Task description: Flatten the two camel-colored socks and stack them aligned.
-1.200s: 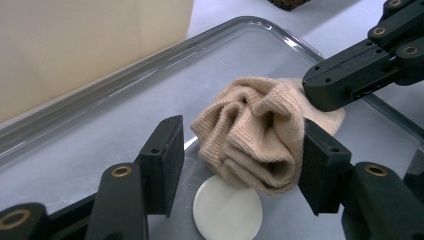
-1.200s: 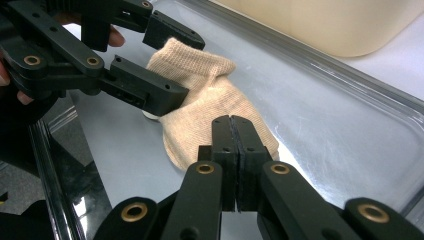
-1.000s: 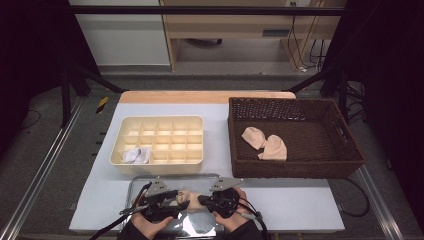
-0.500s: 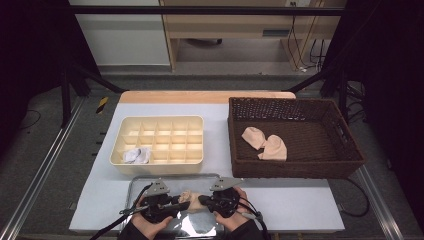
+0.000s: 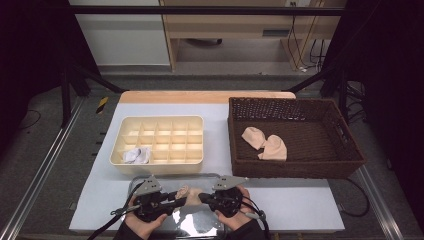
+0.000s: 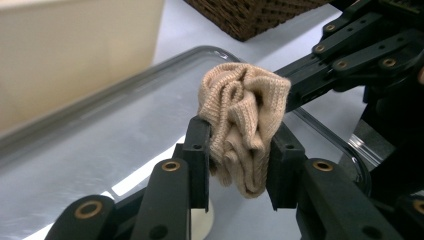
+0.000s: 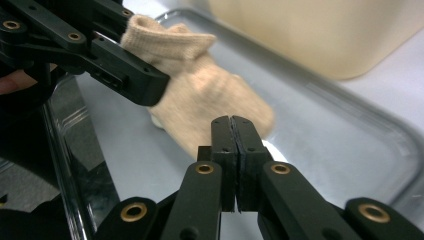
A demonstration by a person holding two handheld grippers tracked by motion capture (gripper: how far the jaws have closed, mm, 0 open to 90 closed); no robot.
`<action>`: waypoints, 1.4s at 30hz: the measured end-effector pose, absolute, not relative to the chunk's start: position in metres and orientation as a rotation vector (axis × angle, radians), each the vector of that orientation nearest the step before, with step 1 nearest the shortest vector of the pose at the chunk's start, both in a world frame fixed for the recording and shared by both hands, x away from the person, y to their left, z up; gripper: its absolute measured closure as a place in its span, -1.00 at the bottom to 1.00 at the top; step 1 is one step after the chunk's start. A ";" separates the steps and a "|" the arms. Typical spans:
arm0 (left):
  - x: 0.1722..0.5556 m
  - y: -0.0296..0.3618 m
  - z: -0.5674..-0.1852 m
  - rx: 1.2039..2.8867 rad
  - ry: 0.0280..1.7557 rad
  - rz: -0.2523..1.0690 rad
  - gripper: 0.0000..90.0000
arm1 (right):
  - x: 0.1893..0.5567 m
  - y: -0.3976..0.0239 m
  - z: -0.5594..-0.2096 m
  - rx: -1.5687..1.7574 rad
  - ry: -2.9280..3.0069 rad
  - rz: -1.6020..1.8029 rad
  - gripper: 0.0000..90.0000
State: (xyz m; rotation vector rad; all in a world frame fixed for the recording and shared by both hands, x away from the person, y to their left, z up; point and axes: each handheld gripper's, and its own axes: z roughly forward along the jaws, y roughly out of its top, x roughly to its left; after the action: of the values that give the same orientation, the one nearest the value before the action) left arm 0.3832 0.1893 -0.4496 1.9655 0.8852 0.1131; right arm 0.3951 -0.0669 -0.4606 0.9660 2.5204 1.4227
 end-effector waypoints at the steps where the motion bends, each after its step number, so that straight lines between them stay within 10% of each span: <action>1: 0.384 0.191 -0.448 1.967 0.886 0.120 0.49 | 0.396 -0.069 -0.459 0.969 2.509 1.424 0.97; 42: 0.417 0.244 -0.382 1.912 0.979 0.370 0.47 | 0.393 -0.190 -0.459 1.249 2.229 1.150 0.66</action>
State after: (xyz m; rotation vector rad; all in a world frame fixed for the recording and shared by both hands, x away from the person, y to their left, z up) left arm 0.4169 0.2436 -0.3821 1.9119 0.9792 0.3695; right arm 0.3931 -0.1902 -0.4586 1.2485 2.2288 1.1502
